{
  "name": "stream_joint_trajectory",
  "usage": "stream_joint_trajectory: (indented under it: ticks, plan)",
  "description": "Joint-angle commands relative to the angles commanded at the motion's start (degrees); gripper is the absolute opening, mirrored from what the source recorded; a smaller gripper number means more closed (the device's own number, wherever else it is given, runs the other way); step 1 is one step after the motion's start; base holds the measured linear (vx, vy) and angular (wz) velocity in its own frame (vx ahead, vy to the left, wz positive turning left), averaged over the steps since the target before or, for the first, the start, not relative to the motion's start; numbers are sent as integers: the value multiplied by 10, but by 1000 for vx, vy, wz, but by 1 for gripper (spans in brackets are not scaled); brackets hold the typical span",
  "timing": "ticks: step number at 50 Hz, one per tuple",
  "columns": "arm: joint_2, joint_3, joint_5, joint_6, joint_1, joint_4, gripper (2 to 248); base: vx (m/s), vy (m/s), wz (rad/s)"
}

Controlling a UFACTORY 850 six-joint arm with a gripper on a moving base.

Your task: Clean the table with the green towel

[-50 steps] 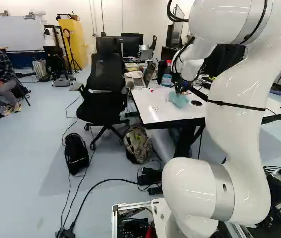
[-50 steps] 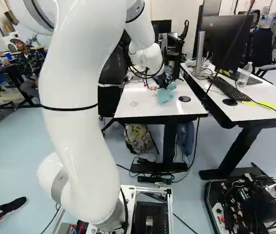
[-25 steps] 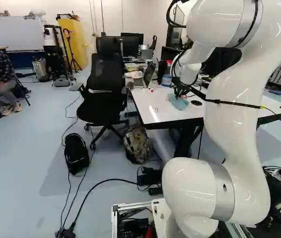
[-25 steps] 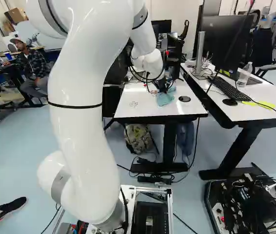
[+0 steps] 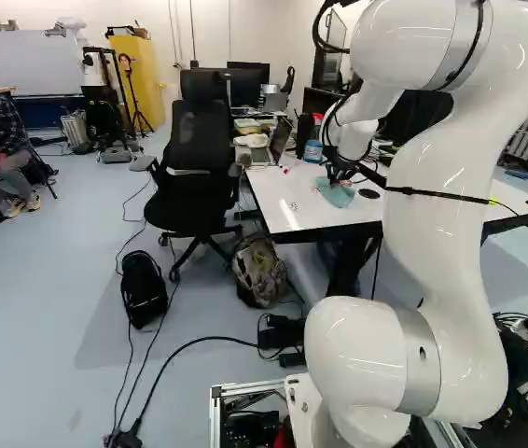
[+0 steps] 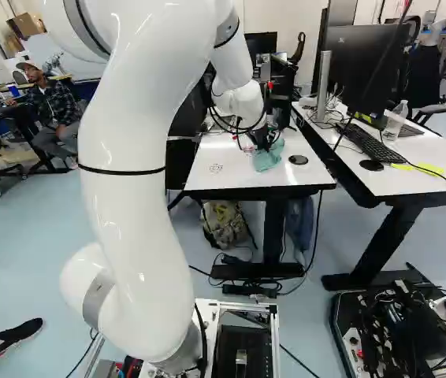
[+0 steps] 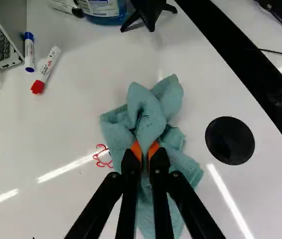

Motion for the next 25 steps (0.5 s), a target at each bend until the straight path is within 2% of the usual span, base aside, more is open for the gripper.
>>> stream_joint_trajectory:
  ticks: [25]
  plan:
    - [0, 0, -23, 0, 0, 0, 36, 0, 0, 0]
